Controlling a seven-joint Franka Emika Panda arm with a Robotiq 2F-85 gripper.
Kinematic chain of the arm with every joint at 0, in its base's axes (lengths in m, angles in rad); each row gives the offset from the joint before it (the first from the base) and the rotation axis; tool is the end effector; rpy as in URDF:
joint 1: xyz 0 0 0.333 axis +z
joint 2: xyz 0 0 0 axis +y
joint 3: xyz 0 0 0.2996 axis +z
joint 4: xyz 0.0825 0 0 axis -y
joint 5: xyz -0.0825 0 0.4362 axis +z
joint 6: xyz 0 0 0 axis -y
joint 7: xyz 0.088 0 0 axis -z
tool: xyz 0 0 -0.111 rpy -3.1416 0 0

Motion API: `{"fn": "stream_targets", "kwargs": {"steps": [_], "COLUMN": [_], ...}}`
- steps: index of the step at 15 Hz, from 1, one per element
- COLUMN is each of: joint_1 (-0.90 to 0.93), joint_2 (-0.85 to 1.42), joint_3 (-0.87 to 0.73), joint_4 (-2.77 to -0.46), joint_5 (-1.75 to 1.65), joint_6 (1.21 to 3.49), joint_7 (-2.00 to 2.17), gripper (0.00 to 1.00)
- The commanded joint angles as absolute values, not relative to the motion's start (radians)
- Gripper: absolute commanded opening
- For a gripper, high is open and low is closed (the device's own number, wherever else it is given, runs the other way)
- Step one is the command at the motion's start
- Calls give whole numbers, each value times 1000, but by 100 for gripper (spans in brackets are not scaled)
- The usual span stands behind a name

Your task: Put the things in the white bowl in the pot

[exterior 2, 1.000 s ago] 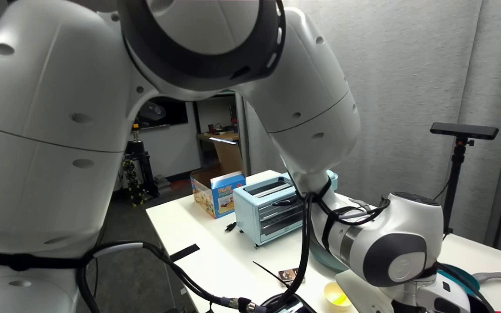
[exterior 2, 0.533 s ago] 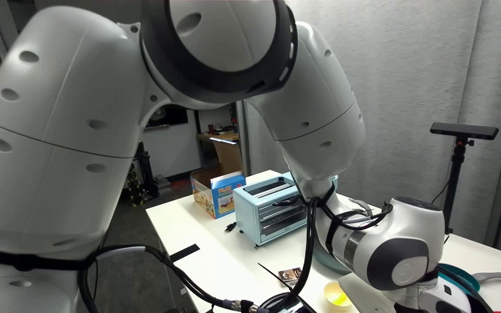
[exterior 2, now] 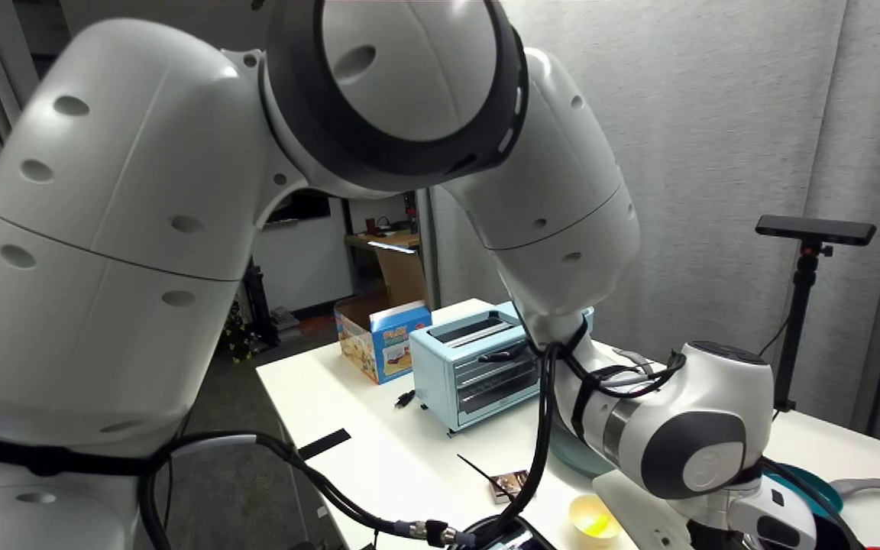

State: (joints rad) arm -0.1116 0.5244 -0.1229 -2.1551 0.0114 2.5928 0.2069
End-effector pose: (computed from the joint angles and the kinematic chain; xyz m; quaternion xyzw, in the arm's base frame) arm 0.5518 -0.1383 0.0815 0.9749 -0.2168 -0.0417 0.0277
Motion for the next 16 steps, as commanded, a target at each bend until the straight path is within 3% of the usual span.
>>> {"fn": "stream_targets", "kwargs": {"steps": [1,16], "joint_1": [-104,-98], "joint_2": [535,527], "joint_3": [-122,-161], "joint_4": [-2137,-2141], "joint_5": [39,10], "joint_6": [2613,2609], "joint_7": [206,215], "gripper": [100,100]}}
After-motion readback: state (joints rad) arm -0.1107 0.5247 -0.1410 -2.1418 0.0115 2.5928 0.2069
